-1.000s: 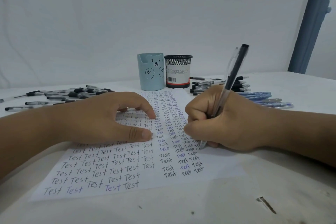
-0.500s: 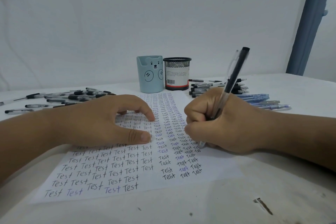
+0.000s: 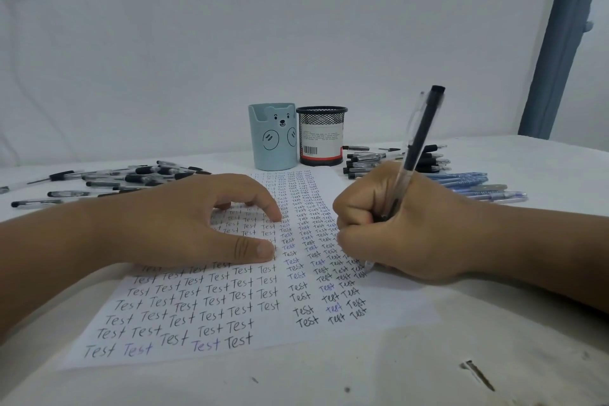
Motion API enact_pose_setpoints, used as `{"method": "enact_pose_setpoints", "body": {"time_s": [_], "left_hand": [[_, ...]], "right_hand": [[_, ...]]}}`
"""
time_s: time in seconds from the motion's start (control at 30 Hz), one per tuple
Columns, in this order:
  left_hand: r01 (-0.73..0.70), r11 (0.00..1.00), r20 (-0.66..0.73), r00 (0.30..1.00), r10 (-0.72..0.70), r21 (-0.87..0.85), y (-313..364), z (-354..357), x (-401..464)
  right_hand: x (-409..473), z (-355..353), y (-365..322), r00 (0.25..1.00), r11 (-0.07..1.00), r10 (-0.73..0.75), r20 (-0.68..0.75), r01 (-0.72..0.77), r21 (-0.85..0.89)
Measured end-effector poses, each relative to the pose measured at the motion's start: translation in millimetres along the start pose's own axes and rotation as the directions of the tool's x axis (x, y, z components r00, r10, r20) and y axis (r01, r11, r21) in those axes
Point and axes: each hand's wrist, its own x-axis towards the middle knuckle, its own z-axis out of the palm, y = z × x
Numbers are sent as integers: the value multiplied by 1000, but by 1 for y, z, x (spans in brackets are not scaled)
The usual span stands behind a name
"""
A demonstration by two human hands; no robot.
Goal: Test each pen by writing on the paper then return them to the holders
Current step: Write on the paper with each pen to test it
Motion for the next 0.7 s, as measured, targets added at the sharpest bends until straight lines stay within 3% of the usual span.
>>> {"method": "enact_pose_setpoints", "body": {"time_s": [0.13, 0.27, 0.43, 0.7], "left_hand": [[1, 1000, 15, 1000, -1, 8, 1, -1, 0], [19, 999, 16, 1000, -20, 48, 2, -1, 1], [64, 995, 103, 992, -71, 75, 10, -14, 1], [45, 999, 116, 992, -48, 29, 10, -15, 2]], "right_hand": [[-1, -1, 3, 999, 998, 14, -38, -11, 58], [3, -2, 2, 980, 931, 113, -162, -47, 362], [18, -15, -2, 966, 924, 121, -229, -26, 381], [56, -33, -5, 977, 995, 52, -206, -68, -69]]}}
